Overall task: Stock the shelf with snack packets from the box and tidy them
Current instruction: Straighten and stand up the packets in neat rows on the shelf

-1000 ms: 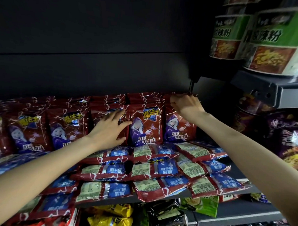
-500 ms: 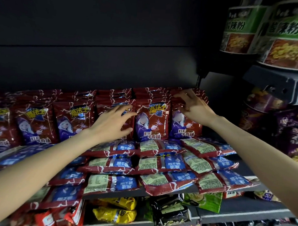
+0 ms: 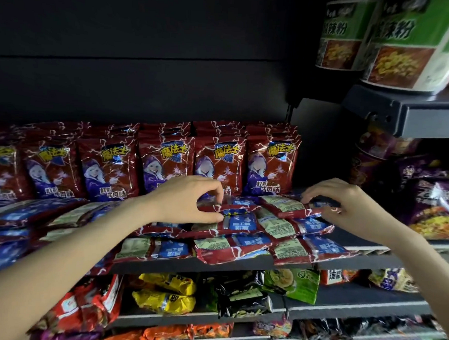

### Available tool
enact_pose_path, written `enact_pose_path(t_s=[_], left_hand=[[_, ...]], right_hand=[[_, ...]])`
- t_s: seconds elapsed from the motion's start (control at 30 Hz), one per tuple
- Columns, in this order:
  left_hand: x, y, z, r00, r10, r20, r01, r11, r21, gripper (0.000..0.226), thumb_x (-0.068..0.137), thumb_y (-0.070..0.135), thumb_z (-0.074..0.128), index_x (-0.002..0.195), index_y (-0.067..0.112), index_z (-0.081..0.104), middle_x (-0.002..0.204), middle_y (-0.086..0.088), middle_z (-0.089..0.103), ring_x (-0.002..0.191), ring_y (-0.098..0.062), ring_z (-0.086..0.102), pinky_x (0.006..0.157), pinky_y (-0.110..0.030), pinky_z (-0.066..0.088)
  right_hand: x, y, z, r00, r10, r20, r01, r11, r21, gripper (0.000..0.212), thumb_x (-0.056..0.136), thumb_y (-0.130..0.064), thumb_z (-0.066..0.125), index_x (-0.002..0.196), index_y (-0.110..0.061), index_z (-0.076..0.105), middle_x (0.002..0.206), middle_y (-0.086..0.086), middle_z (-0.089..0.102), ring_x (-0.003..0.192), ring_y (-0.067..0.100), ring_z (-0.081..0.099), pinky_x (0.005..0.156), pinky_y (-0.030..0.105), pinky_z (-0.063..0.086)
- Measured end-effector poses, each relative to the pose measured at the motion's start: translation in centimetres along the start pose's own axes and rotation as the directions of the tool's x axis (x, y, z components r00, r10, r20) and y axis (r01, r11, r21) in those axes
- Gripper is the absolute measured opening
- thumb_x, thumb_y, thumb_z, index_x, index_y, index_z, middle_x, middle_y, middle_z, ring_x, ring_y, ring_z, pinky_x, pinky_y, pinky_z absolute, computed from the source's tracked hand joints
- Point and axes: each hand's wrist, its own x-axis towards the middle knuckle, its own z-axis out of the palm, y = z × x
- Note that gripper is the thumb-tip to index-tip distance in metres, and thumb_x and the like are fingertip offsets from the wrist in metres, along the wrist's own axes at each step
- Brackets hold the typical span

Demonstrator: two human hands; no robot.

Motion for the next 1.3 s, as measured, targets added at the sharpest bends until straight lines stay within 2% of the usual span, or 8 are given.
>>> enact_pose_path(t_s=[0.3, 0.4, 0.53, 0.63, 0.8, 0.93, 1.03, 1.3], left_hand=[[0.4, 0.3, 1.5, 0.983, 0.038, -0.179, 0.003, 0.975, 0.223, 0.025, 0.093, 0.04, 0.051, 0.111, 0.025, 0.06, 0.112, 0.011, 0.065, 0.067, 0.001, 0.059, 0.078, -0.027, 0.049], [1.6, -0.1, 0.1, 0.961, 0.009, -0.277, 0.061, 0.968, 0.242, 0.027, 0.095, 0.039, 0.049, 0.112, 0.022, 0.059, 0.088, 0.009, 0.068, 0.044, 0.009, 0.038, 0.052, -0.013, 0.032], [5.4, -1.9, -2.1, 0.953, -0.097, -0.288, 0.152, 0.973, 0.176, 0.028, 0.094, 0.037, 0.053, 0.115, 0.02, 0.058, 0.057, 0.013, 0.05, 0.042, -0.001, 0.04, 0.049, -0.02, 0.032], [8.3, -4.3, -2.4, 0.946, -0.205, -0.252, 0.25, 0.955, 0.163, 0.037, 0.093, 0.043, 0.051, 0.124, 0.023, 0.054, 0.097, -0.001, 0.066, 0.075, -0.017, 0.062, 0.077, -0.032, 0.049], [9.4, -5.3, -0.4, 0.931, -0.053, -0.361, 0.228, 0.857, 0.463, 0.055, 0.09, 0.046, 0.051, 0.137, 0.022, 0.039, 0.131, -0.006, 0.048, 0.124, -0.023, 0.038, 0.109, -0.042, 0.022], [8.2, -5.4, 1.5, 0.913, 0.309, -0.266, -0.096, 0.797, 0.597, 0.07, 0.079, 0.056, 0.06, 0.138, 0.022, 0.042, 0.138, -0.006, 0.045, 0.132, -0.023, 0.036, 0.114, -0.049, 0.013], [8.2, -6.5, 2.4, 0.919, 0.391, -0.045, -0.244, 0.655, 0.715, 0.088, 0.076, 0.069, 0.052, 0.145, 0.019, 0.031, 0.152, -0.006, 0.028, 0.143, -0.022, 0.017, 0.115, -0.05, -0.002], [9.2, -8.1, 3.8, 0.964, 0.252, 0.086, -0.218, 0.56, 0.799, 0.119, 0.067, 0.089, 0.032, 0.148, 0.015, -0.015, 0.15, -0.003, -0.03, 0.136, -0.019, -0.035, 0.105, -0.059, -0.023]], right_hand=[[0.9, 0.2, 1.0, 0.997, -0.052, -0.057, 0.05, 0.998, -0.042, 0.007, 0.086, -0.023, 0.066, 0.091, -0.02, 0.061, 0.098, -0.008, 0.065, 0.095, 0.014, 0.059, 0.08, 0.04, 0.052], [3.4, -1.0, 0.9, 0.988, -0.044, -0.145, 0.031, 0.996, -0.087, 0.009, 0.092, -0.024, 0.058, 0.1, -0.02, 0.056, 0.089, -0.004, 0.064, 0.079, 0.015, 0.061, 0.067, 0.034, 0.048], [8.7, -1.6, 1.2, 0.988, 0.014, -0.155, -0.041, 0.984, -0.174, 0.011, 0.097, -0.022, 0.049, 0.105, -0.014, 0.051, 0.078, 0.001, 0.059, 0.073, 0.027, 0.06, 0.064, 0.032, 0.039], [12.0, -0.8, 1.3, 0.973, 0.156, -0.171, -0.197, 0.947, -0.255, 0.017, 0.096, -0.018, 0.047, 0.109, -0.007, 0.053, 0.09, 0.017, 0.064, 0.086, 0.038, 0.061, 0.07, 0.037, 0.042], [14.0, 0.1, 2.6, 0.963, 0.1, -0.25, -0.188, 0.915, -0.358, 0.022, 0.093, -0.013, 0.05, 0.114, -0.007, 0.054, 0.111, 0.017, 0.061, 0.109, 0.037, 0.053, 0.092, 0.041, 0.042], [12.3, 0.7, 3.3, 0.934, -0.218, -0.284, 0.042, 0.854, -0.518, 0.034, 0.08, -0.01, 0.064, 0.113, -0.011, 0.058, 0.112, 0.015, 0.059, 0.102, 0.035, 0.055, 0.085, 0.044, 0.047], [10.9, 1.8, 3.6, 0.877, -0.479, -0.042, 0.346, 0.689, -0.637, 0.035, 0.078, -0.02, 0.065, 0.113, -0.016, 0.059, 0.119, 0.01, 0.058, 0.107, 0.029, 0.055, 0.084, 0.04, 0.047], [10.7, 4.6, 6.0, 0.924, -0.252, 0.288, 0.38, 0.515, -0.768, 0.103, 0.068, -0.067, 0.066, 0.151, -0.03, 0.017, 0.159, 0.009, 0.006, 0.146, 0.031, 0.002, 0.115, 0.059, 0.007]])
